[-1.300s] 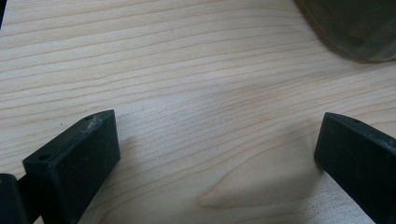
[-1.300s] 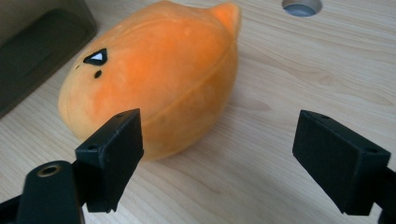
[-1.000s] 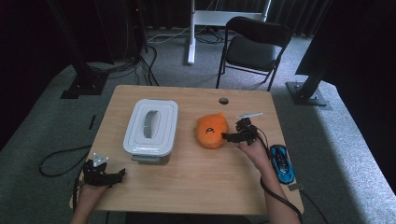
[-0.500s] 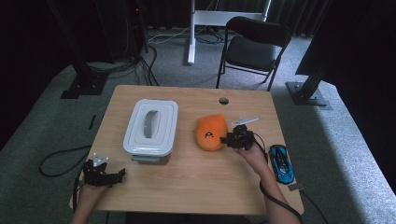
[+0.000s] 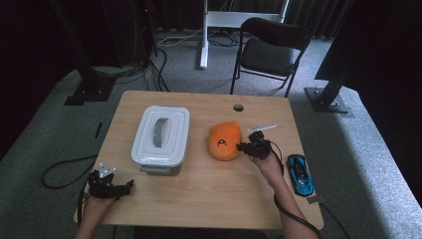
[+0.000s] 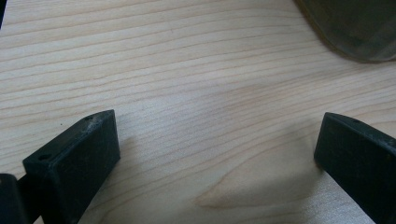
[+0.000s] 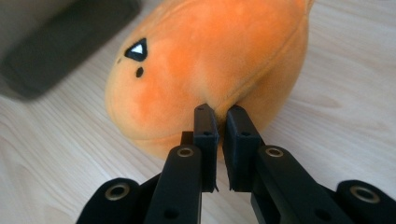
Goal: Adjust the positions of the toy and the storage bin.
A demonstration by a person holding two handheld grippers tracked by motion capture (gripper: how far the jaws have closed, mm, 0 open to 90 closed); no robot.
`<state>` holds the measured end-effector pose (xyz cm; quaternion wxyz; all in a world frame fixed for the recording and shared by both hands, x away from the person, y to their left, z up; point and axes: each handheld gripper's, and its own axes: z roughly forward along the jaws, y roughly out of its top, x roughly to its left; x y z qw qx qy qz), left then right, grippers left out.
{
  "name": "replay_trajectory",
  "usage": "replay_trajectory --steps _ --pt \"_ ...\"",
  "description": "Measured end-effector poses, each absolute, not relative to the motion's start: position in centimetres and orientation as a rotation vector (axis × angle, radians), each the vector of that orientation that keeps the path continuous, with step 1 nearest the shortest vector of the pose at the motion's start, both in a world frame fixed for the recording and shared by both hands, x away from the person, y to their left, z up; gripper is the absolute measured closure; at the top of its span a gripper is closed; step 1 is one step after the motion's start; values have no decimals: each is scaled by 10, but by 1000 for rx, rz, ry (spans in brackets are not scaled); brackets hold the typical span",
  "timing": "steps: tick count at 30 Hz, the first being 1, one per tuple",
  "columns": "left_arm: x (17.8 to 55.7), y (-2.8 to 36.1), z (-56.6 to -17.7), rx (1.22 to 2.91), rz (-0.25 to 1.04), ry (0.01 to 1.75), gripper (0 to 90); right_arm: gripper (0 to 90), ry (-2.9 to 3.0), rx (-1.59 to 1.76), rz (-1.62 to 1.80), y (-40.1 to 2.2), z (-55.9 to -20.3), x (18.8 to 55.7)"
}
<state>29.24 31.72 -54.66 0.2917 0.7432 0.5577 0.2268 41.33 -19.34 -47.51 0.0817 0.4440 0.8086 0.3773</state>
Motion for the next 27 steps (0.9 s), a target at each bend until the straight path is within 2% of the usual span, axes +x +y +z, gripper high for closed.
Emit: replay_trajectory --steps 2,3,5,7,11,16,27 --pt "292 317 -547 1981 604 1487 5 749 2434 1344 1172 -192 -474 414" --pt "292 317 -547 1981 604 1486 5 734 2439 1348 1214 -193 -473 413" --pt "292 317 -547 1981 604 1487 5 632 2450 1359 1256 -193 -470 412" --pt "292 317 -547 1981 604 1487 5 624 2461 1344 1268 -192 -468 411" --pt "292 317 -547 1981 604 1487 5 538 2502 1245 1207 -187 -466 405" --pt "292 317 -547 1981 604 1487 5 498 2459 1172 1096 -187 -461 399" --pt "292 317 -547 1981 604 1487 5 524 2420 1208 1058 -211 -466 420"
